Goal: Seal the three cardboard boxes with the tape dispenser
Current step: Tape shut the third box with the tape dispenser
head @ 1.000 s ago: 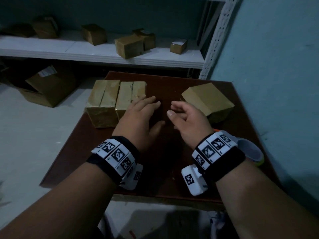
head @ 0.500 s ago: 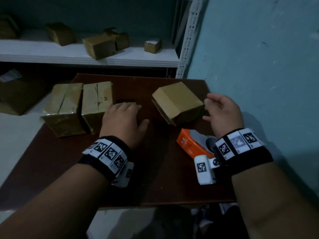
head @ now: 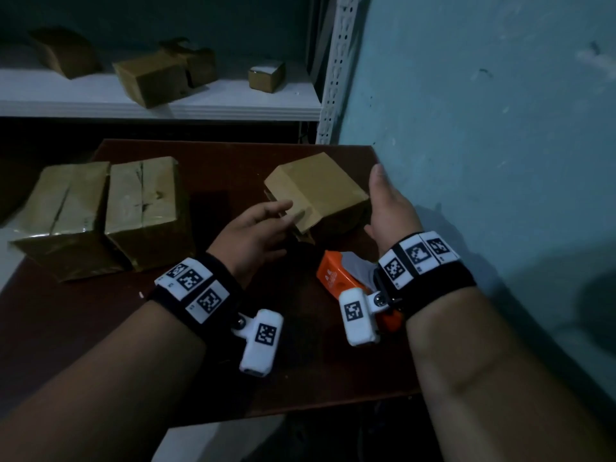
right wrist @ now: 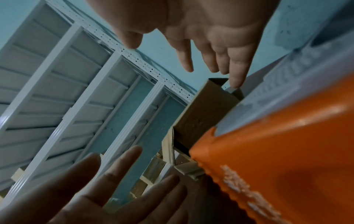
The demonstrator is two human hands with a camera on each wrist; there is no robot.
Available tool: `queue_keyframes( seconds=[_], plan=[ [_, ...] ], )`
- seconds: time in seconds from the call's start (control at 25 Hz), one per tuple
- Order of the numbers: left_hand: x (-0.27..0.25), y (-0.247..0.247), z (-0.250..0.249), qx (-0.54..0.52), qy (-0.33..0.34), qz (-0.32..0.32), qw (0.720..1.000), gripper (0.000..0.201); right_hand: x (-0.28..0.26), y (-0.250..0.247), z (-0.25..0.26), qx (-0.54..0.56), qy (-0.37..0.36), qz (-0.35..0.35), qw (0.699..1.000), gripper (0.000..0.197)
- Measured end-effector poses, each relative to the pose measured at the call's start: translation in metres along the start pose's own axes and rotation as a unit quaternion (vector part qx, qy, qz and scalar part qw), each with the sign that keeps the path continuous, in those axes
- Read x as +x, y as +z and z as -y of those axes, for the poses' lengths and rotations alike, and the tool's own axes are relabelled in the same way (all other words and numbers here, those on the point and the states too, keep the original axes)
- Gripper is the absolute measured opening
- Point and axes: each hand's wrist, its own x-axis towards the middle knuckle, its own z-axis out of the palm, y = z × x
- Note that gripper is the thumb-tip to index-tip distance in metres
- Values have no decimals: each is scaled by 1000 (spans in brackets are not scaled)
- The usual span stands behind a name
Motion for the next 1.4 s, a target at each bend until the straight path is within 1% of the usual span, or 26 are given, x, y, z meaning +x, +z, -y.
queue_keyframes(
  seconds=[0.04, 0.12, 0.2, 0.28, 0.32, 0.44, 0.52, 0.56, 0.64, 0.68, 0.76, 0.8, 0.88, 0.96, 1.04, 1.12, 1.2, 1.32, 1.4],
  plan=[
    [3, 2, 1, -26, -9, 13, 1000, 37, 0, 1, 1, 3, 9, 1, 1000, 98],
    [7, 5, 2, -78, -29, 14, 996, 38, -1, 3, 3, -2, 21, 10, 1000, 92],
    [10, 5, 4, -111, -34, -14, 993, 34, 1, 4, 2, -14, 18, 14, 1000, 83],
    [11, 1, 5, -120, -23, -55, 991, 25, -1, 4, 1, -20, 11, 13, 1000, 82],
    [11, -2, 5, -126, -16, -72, 989, 21, -2, 6, 1, -21, 7, 12, 1000, 85],
    [4, -11, 1, -159, 4, -112, 981, 9, -6, 14, -1, -22, -8, 20, 1000, 107],
    [-5, -11, -3, -142, 21, -132, 981, 14, -9, 19, -1, -40, -24, 38, 998, 114],
    [-10, -11, -4, -124, 33, -138, 982, 17, -13, 22, 0, -56, -36, 51, 996, 109],
    [-21, -9, -8, -90, 67, -146, 983, 16, -19, 24, 1, -77, -54, 66, 993, 89],
    [-27, -9, -12, -73, 86, -153, 982, 15, -19, 25, -2, -84, -62, 76, 992, 89],
    [-37, -13, -20, -47, 120, -156, 979, 15, -26, 28, -6, -103, -82, 84, 988, 100],
    [-42, -16, -24, -43, 137, -150, 978, 16, -30, 30, -6, -107, -93, 76, 987, 103],
    [-51, -19, -29, -24, 176, -139, 974, 22, -37, 33, -6, -100, -103, 62, 988, 99],
    [-62, -19, -31, -3, 210, -128, 969, 26, -45, 34, -3, -64, -102, 63, 991, 94],
    [-73, -18, -31, 9, 233, -116, 965, 29, -53, 37, -2, -27, -95, 59, 993, 101],
    [-82, -20, -28, 23, 248, -104, 963, 32, -61, 41, -3, -3, -89, 52, 995, 107],
    [-90, -24, -25, 35, 256, -94, 961, 34, -69, 44, -8, 29, -91, 49, 994, 106],
    [-96, -33, -22, 23, 250, -115, 961, 38, -79, 46, -11, 59, -90, 46, 993, 91],
    [-98, -37, -22, -8, 231, -126, 965, 48, -87, 46, -11, 82, -88, 29, 992, 79]
  ],
)
